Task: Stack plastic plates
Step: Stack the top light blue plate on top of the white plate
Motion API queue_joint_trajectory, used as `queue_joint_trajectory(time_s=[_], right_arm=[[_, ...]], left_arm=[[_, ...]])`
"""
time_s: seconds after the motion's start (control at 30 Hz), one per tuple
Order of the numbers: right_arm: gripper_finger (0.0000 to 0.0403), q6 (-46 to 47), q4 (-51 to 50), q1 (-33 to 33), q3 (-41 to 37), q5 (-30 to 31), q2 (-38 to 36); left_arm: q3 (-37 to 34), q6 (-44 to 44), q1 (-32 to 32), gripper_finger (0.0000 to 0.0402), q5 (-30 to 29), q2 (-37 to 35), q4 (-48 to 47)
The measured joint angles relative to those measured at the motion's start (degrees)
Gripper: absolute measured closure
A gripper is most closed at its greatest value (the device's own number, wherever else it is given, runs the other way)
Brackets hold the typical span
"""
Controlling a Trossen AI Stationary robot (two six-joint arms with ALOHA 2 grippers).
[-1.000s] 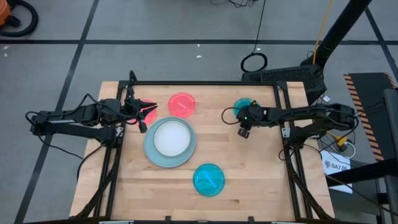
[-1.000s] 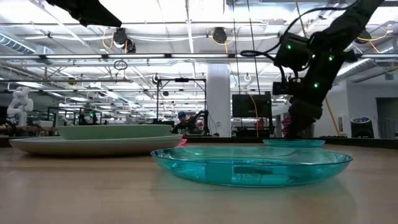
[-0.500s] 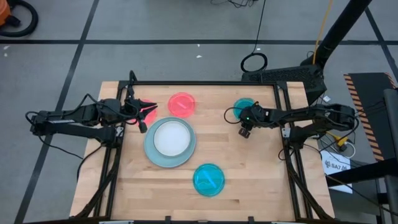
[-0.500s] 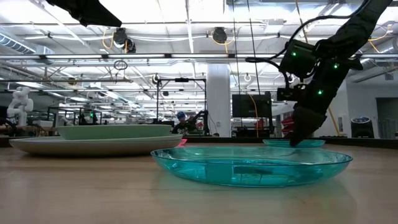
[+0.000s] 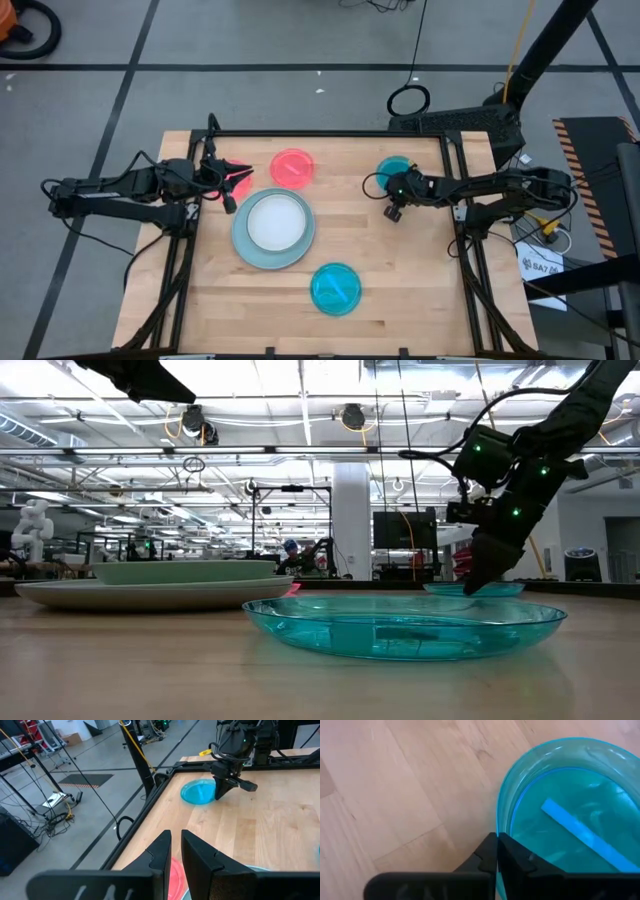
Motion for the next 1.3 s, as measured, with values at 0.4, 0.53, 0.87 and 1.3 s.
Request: queue_joint_trajectory(time_s=[0.4,0.53,0.87,1.3], right_arm=[[0.0399,-0.64,-0.2,0.07,0.04,-0.49,-2.48],[0.04,-0.8,0.02,0.12,0.04,-1.97,-5.08],[0.04,-1.06,8.78,5.17,1.4,-3.51,-8.55],[0.0401,-9.22,8.9,14.32,18.15,-3.5,-3.99]], left_arm=[[0.0,-0.02,0.0,0.035,0.0,-0.02,-0.01],[0.0,0.2,0.0,0.035,0.0,-0.01,-0.01],[0.0,0.37,0.0,0.035,-0.03,0.0,0.04],[0.02,0.46,-0.02,0.035,-0.03,-0.01,1.2]])
